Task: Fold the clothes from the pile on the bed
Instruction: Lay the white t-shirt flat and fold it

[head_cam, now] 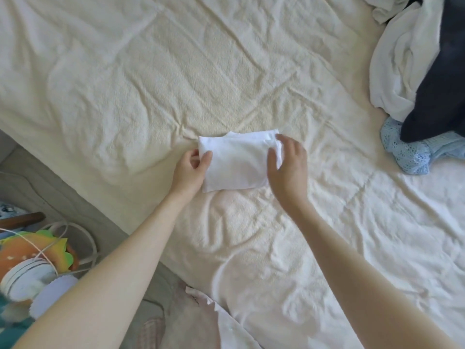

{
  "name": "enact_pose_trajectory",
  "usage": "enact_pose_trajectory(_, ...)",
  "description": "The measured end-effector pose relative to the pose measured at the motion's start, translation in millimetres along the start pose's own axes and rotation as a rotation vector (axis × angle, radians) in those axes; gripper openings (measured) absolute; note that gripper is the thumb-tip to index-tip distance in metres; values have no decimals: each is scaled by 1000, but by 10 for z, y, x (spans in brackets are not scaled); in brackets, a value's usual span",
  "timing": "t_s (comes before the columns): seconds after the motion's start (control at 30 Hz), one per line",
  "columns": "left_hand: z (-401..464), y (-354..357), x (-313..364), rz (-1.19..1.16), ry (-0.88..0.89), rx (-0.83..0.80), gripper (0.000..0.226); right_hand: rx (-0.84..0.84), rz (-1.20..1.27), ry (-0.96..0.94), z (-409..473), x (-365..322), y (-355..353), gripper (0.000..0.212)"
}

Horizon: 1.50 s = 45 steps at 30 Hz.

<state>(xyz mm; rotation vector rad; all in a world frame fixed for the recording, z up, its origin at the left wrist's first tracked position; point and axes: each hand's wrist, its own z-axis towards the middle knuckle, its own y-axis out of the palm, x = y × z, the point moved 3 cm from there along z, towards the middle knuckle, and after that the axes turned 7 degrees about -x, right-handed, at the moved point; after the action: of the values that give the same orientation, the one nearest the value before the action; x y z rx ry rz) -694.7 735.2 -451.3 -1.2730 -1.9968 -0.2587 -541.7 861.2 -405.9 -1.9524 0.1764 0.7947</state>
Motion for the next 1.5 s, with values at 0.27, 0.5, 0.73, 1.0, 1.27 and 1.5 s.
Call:
enact_pose_trajectory(0.27,82,92,-281,359,-30,179,41,-416,-522,-229,87,364,646,57)
enact_pose_trajectory(0.5,179,-42,-247,361,-135,212,38,-61,18,18,55,375,292,48)
enact_pose_trajectory(0.73,278,-119,-204,30,-195,70,40,-448,623,686,359,621,151,39)
enact_pose_trajectory(1.0,142,-131,-8,-277,-326,-183,26,-667,775,841,337,589,65,40)
enact_pose_trajectory(1.27,-654,-413,-216,-142,-229,-245,15,-687,829,804,-629,441,-140,34)
enact_pose_trajectory(1.5,-1771,-460,-675,-65,-172,-303,21,-600,937,773,-2126,408,-275,21)
